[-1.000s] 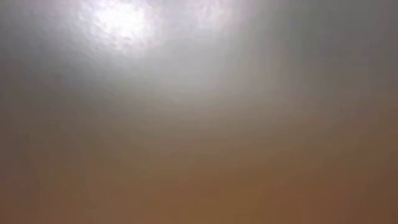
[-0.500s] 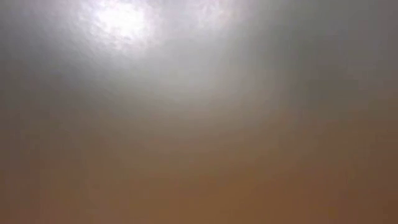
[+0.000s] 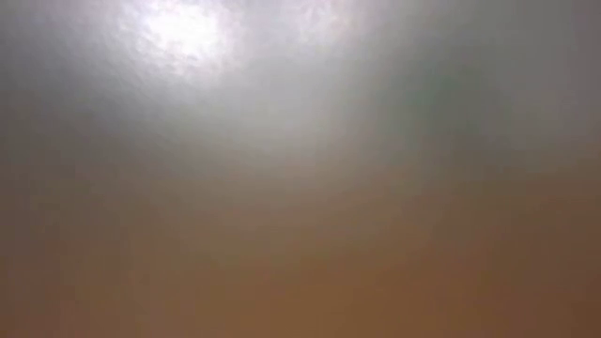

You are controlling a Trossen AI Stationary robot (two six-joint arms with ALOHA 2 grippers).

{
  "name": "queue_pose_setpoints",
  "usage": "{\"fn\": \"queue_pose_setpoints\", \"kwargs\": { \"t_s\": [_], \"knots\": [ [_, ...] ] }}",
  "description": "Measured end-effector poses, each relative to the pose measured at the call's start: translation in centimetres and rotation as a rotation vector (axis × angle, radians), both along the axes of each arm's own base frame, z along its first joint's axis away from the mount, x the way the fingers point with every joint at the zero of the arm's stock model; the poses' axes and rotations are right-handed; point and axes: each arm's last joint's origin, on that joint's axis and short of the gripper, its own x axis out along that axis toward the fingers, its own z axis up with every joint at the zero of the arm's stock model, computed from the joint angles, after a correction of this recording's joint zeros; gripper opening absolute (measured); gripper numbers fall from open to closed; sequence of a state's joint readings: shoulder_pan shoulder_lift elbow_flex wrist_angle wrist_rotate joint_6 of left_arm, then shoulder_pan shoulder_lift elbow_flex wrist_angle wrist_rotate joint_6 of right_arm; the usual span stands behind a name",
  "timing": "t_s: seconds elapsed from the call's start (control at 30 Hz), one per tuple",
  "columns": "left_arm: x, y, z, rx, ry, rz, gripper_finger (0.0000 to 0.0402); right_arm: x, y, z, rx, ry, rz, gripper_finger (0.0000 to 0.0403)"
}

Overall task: Sort silverware by color (type)
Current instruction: Put the orange fork into the transparent bin

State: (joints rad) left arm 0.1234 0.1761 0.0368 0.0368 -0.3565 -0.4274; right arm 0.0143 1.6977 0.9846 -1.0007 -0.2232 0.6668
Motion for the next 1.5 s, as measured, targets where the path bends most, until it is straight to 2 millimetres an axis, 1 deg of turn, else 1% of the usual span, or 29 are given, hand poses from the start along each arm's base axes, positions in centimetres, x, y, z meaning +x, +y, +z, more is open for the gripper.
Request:
{"fn": "queue_pose_setpoints", "kwargs": {
  "t_s": [0.17, 0.47, 0.67, 0.93, 1.2, 1.33, 1.5],
  "knots": [
    [0.0, 0.0, 0.0, 0.0, 0.0, 0.0, 0.0096, 0.1, 0.0, -0.3, 0.009, -0.002, 0.028, 0.0095],
    [0.0, 0.0, 0.0, 0.0, 0.001, 0.0, 0.0096, 0.1, 0.0, -0.1, 0.011, -0.02, 0.029, 0.0042],
    [0.0, 0.0, 0.0, 0.0, 0.001, 0.0, 0.0096, 0.1, 0.0, 0.6, 0.016, -0.056, 0.028, 0.0041],
    [0.0, 0.0, 0.0, 0.0, 0.001, 0.0, 0.0096, 0.2, 0.0, 4.1, 0.018, -0.189, 0.02, 0.0042],
    [0.0, 0.0, 0.0, 0.0, 0.001, 0.0, 0.0096, 1.1, -0.4, 8.6, -0.136, -0.367, -0.034, 0.0043],
    [0.0, 0.0, 0.0, 0.0, 0.001, 0.0, 0.0096, 2.3, -0.6, 10.5, -0.214, -0.473, -0.03, 0.0043],
    [0.0, 0.0, 0.0, 0.0, 0.001, 0.0, 0.0096, 5.2, -0.7, 12.2, -0.255, -0.75, -0.019, 0.0043]
  ]
}}
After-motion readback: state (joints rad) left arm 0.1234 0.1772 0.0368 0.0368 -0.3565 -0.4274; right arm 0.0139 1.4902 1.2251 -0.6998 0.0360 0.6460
